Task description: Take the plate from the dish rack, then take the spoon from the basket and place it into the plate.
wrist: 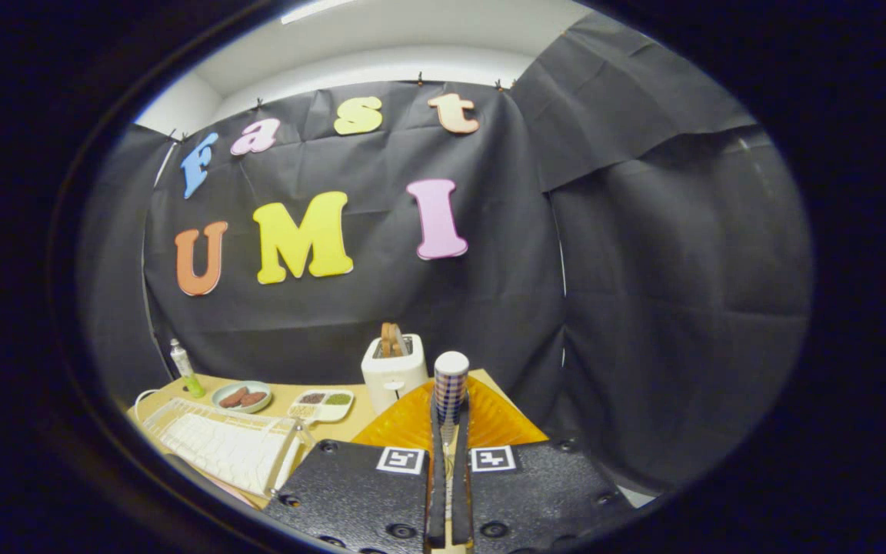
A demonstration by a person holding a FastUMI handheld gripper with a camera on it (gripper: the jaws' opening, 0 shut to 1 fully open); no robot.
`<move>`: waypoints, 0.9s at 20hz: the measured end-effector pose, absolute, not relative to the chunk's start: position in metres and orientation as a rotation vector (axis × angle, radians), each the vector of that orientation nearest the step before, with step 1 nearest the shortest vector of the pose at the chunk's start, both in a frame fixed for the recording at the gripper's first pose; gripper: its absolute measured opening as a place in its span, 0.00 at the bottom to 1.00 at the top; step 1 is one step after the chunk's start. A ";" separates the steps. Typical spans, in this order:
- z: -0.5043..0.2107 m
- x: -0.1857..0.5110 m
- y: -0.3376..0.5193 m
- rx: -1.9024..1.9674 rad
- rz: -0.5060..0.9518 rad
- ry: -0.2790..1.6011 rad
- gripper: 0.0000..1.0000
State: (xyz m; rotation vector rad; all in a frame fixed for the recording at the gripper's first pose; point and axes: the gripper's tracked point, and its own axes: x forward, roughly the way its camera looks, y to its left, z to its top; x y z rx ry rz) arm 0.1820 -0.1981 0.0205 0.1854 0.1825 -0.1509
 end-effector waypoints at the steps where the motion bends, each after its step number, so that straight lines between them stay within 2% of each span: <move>1: 0.033 0.175 -0.188 0.182 -0.142 0.173 0.08; 5: 0.071 0.144 -0.132 0.191 -0.083 0.135 0.08; 10: 0.087 0.102 -0.050 0.201 0.015 0.131 0.08; 18: 0.041 0.050 0.063 0.186 0.151 0.198 0.08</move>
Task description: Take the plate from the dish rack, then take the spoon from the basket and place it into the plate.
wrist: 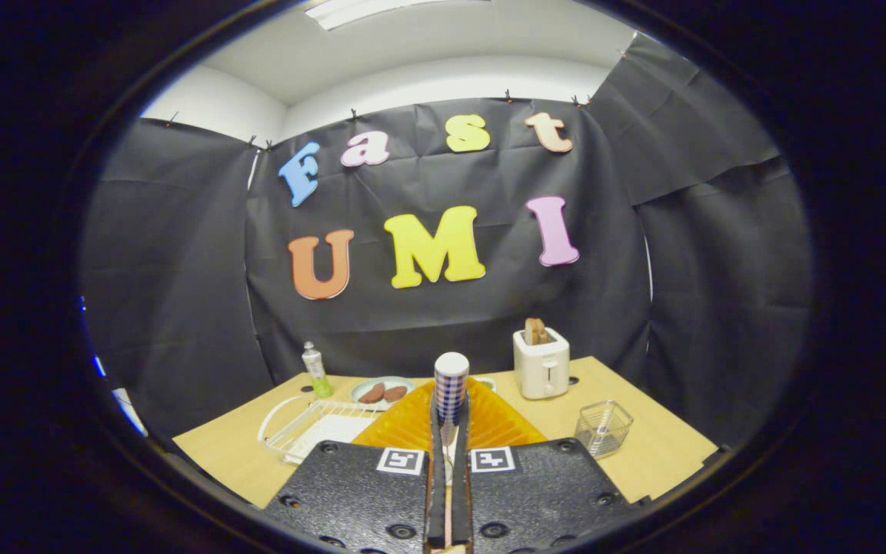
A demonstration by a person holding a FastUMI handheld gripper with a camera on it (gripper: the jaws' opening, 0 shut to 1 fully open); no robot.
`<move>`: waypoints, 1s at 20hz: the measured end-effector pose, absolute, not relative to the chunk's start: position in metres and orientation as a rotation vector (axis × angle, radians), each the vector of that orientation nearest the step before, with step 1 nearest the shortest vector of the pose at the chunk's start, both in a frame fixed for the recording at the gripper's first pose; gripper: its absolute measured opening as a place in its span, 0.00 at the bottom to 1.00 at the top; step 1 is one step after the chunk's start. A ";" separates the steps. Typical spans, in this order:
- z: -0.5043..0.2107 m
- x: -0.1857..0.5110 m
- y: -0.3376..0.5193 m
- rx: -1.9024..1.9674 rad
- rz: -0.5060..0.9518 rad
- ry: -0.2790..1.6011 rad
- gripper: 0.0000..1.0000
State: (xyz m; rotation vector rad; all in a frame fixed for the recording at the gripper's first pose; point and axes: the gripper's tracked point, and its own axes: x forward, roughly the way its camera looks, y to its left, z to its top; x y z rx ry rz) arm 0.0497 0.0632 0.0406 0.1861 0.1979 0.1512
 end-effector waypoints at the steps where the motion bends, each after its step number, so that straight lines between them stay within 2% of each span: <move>1: 0.030 0.047 0.071 0.179 0.153 0.212 0.08; 9: -0.050 0.031 0.140 0.294 0.217 0.328 0.08; 20: -0.109 0.030 0.162 0.357 0.157 0.388 0.10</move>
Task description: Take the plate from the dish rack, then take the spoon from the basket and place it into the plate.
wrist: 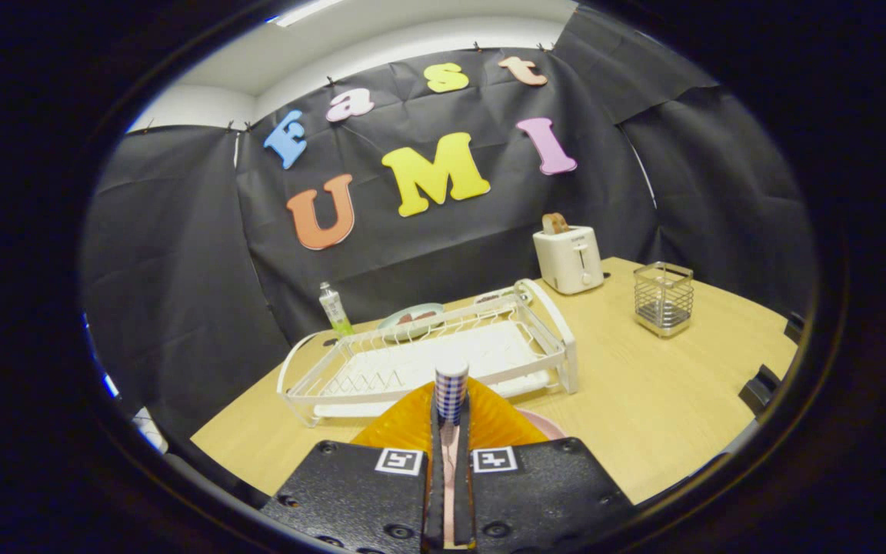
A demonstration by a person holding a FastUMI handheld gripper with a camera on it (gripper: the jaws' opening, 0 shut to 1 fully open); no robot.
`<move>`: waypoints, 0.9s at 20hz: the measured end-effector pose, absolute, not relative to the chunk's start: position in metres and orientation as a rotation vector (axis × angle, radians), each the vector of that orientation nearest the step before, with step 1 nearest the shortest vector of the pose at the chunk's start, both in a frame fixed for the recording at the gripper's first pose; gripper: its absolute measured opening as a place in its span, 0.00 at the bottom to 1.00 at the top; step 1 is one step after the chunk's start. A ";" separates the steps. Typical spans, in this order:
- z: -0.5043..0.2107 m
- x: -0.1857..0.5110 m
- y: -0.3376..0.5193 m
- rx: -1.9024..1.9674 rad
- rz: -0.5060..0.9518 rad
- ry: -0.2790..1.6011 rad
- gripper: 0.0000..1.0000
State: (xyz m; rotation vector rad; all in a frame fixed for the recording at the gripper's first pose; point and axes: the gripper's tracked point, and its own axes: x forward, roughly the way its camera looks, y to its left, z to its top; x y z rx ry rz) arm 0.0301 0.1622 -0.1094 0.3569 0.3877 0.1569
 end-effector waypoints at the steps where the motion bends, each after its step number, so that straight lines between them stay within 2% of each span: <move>1: -0.111 0.030 0.165 0.353 0.158 0.398 0.11; 7: -0.103 0.026 0.158 0.303 0.129 0.373 0.22; 11: -0.099 0.033 0.150 0.268 0.111 0.361 0.41; 15: -0.093 0.035 0.141 0.251 0.093 0.338 0.68; 18: -0.084 0.034 0.138 0.232 0.086 0.312 0.81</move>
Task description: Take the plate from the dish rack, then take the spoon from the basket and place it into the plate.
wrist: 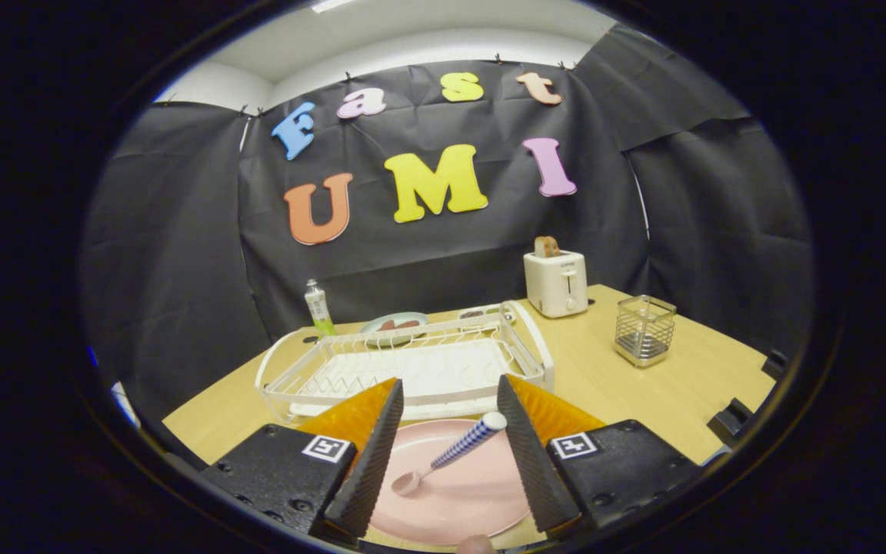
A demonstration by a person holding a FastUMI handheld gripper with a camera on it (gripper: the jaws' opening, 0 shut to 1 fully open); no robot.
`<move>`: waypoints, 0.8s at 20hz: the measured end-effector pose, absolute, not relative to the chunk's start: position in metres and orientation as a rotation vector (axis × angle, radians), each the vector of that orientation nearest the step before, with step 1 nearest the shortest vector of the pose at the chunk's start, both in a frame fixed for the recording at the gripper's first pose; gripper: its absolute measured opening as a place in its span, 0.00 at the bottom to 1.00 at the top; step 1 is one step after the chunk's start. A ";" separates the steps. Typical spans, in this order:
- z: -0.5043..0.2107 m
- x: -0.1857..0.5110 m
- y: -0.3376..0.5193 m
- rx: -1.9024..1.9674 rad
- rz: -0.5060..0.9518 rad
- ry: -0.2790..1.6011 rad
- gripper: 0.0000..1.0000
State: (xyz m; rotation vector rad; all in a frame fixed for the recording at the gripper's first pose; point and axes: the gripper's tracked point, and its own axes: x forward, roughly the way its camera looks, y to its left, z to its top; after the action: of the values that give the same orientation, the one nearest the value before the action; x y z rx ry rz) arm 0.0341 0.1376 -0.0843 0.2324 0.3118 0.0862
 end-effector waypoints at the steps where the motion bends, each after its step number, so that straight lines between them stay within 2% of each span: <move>1: -0.080 0.034 0.138 0.228 0.091 0.303 0.82; 12: -0.035 0.021 0.141 0.140 0.119 0.177 0.97; 16: -0.027 0.011 0.124 0.093 0.102 0.151 0.98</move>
State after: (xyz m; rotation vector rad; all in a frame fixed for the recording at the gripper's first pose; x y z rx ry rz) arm 0.0112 0.1243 -0.0266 0.0933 0.1505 0.1025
